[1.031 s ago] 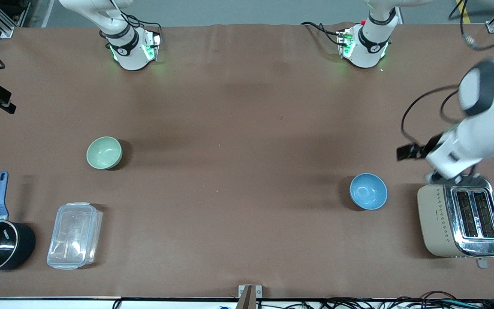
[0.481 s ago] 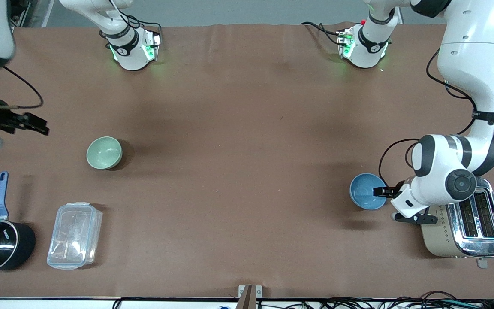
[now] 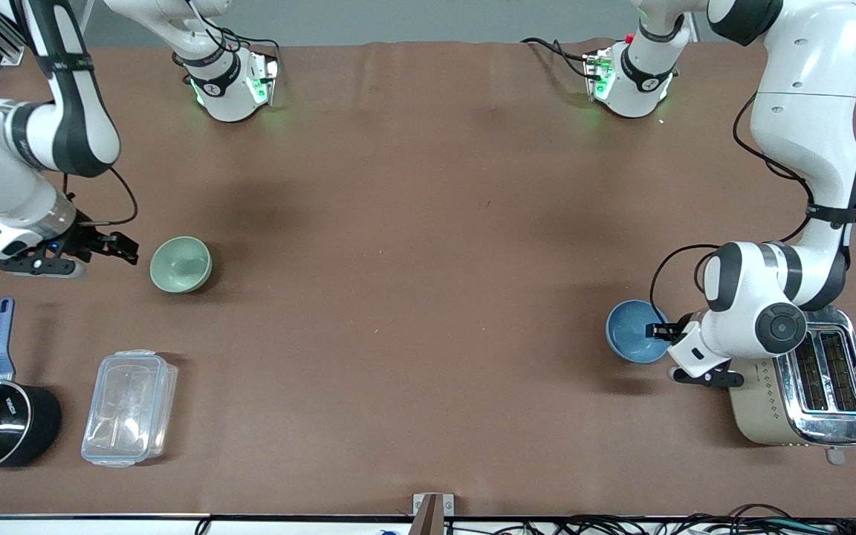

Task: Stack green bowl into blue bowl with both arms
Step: 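Reach the right gripper to the green bowl while the left gripper reaches the blue bowl, then grasp the green bowl with the right gripper while the left gripper grasps the blue bowl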

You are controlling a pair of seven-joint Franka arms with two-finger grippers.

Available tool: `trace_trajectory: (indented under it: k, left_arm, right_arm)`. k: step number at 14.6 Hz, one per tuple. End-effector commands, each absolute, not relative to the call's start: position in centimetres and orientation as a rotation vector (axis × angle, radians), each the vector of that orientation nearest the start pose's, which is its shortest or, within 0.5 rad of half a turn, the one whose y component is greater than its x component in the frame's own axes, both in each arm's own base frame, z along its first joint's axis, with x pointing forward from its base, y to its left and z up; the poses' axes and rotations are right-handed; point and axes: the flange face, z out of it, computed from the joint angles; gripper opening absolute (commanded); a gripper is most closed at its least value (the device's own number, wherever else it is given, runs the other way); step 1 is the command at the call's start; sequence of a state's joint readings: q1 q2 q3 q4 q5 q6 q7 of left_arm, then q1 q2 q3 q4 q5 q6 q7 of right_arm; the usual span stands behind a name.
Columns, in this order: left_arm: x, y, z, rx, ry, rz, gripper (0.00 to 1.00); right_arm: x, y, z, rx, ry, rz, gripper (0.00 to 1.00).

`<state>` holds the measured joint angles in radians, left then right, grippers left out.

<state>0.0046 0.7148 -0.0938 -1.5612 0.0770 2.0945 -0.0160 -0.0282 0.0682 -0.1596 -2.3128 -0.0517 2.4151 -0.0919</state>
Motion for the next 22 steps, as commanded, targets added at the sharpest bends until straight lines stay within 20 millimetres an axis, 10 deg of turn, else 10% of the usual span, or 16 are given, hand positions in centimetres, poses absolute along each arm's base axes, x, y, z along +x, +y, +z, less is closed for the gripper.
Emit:
trace_trajectory:
  k: [1, 6, 10, 16, 22]
  left_arm:
    - [68.2, -5.2, 21.0, -3.101, 0.189, 0.276, 0.19]
    - [69.8, -7.1, 24.6, -3.122, 0.199, 0.186, 0.00]
    - [69.2, -16.0, 29.1, -3.197, 0.323, 0.119, 0.00]
    - [63.3, -32.8, 28.9, -3.253, 0.233, 0.178, 0.00]
    - [57.7, -43.4, 24.0, -3.286, 0.116, 0.183, 0.00]
  right_arm:
    - [50.6, -10.0, 27.9, -3.201, 0.069, 0.007, 1.00]
    - [47.8, -9.2, 22.2, -3.201, 0.068, -0.063, 1.00]
    - [47.8, -9.1, 20.7, -3.192, 0.109, -0.080, 0.93]
    - [47.9, -8.7, 20.2, -3.143, 0.250, -0.079, 0.05]
    - [50.1, -7.4, 26.0, -3.108, 0.233, -0.003, 0.00]
